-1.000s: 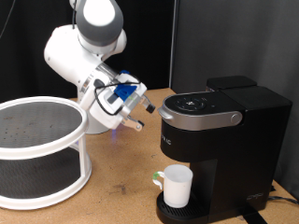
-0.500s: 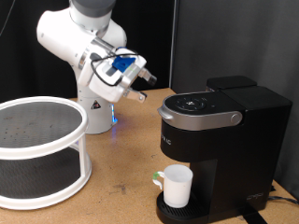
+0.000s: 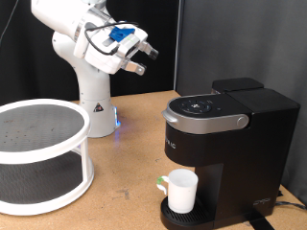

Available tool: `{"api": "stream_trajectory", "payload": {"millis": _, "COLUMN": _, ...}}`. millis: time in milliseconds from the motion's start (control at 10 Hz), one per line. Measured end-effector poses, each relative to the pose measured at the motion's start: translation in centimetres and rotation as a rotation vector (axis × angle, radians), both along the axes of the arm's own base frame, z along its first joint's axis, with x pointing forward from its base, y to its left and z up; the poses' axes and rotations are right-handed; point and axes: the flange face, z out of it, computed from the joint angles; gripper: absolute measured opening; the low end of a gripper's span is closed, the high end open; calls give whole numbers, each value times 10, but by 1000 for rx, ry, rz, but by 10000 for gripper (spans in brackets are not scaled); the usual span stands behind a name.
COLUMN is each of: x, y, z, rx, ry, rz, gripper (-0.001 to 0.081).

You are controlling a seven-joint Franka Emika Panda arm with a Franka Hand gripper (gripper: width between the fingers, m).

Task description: Make a cup of coffee with the keurig machine

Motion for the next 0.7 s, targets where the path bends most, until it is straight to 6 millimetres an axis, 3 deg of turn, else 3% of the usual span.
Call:
{"api": "stream_trajectory", "payload": {"millis": 200, "x": 1, "y": 1, "z": 1, "rx": 14, "ry": -6, "rz": -11, "gripper": 803}}
{"api": "stream_trajectory", "payload": {"millis": 400, "x": 13, "y": 12, "z": 16, "rx": 20, "ry": -44, "rz": -31, "gripper": 803}}
{"api": "stream_trajectory", "payload": {"millis": 700, "x": 34, "y": 40, "z": 39, "rx": -198, "ry": -49, "rz": 74, "gripper": 803}}
